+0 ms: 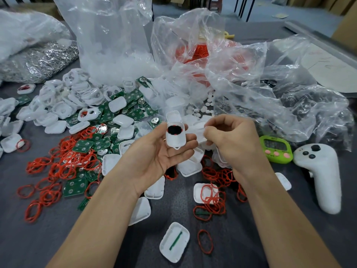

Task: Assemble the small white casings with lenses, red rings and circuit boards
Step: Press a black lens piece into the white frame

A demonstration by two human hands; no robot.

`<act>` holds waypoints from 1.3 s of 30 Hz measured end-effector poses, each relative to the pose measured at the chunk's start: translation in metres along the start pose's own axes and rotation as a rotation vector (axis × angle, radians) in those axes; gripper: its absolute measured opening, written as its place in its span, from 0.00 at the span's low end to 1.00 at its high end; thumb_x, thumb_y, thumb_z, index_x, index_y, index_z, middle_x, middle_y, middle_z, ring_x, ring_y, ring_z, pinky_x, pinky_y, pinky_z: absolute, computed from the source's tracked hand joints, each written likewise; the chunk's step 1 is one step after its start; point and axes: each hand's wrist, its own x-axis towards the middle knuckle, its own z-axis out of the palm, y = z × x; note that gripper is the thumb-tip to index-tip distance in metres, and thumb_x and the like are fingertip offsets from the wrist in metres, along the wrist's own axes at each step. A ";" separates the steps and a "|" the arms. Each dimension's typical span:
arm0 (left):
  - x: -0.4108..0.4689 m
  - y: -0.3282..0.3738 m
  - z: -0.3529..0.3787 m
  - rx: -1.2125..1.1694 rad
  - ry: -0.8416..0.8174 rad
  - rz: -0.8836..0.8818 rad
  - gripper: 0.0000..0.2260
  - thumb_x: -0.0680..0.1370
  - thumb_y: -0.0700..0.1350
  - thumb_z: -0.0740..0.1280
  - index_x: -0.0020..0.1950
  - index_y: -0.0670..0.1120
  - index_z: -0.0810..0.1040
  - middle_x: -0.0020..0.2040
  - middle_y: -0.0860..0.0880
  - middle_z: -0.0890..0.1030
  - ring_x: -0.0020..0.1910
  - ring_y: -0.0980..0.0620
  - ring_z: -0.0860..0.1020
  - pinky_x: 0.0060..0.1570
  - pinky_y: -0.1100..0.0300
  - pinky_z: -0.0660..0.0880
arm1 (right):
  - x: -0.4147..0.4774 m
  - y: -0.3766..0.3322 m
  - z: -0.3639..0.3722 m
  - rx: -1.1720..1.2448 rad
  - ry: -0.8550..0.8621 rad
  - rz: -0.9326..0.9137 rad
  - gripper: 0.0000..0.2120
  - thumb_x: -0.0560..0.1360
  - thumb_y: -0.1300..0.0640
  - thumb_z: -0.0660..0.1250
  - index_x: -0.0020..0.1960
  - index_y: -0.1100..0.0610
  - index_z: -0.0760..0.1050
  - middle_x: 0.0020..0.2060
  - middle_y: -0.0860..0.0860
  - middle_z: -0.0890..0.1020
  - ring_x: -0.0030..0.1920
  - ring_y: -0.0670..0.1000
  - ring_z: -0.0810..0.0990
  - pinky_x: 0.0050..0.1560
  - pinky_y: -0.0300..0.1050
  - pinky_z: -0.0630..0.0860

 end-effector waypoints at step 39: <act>0.005 -0.003 -0.008 0.032 -0.002 0.046 0.19 0.84 0.52 0.60 0.54 0.44 0.88 0.55 0.41 0.86 0.47 0.47 0.87 0.46 0.54 0.84 | -0.002 -0.004 -0.005 -0.078 -0.134 -0.112 0.11 0.70 0.65 0.76 0.37 0.49 0.85 0.31 0.47 0.85 0.32 0.45 0.82 0.34 0.38 0.77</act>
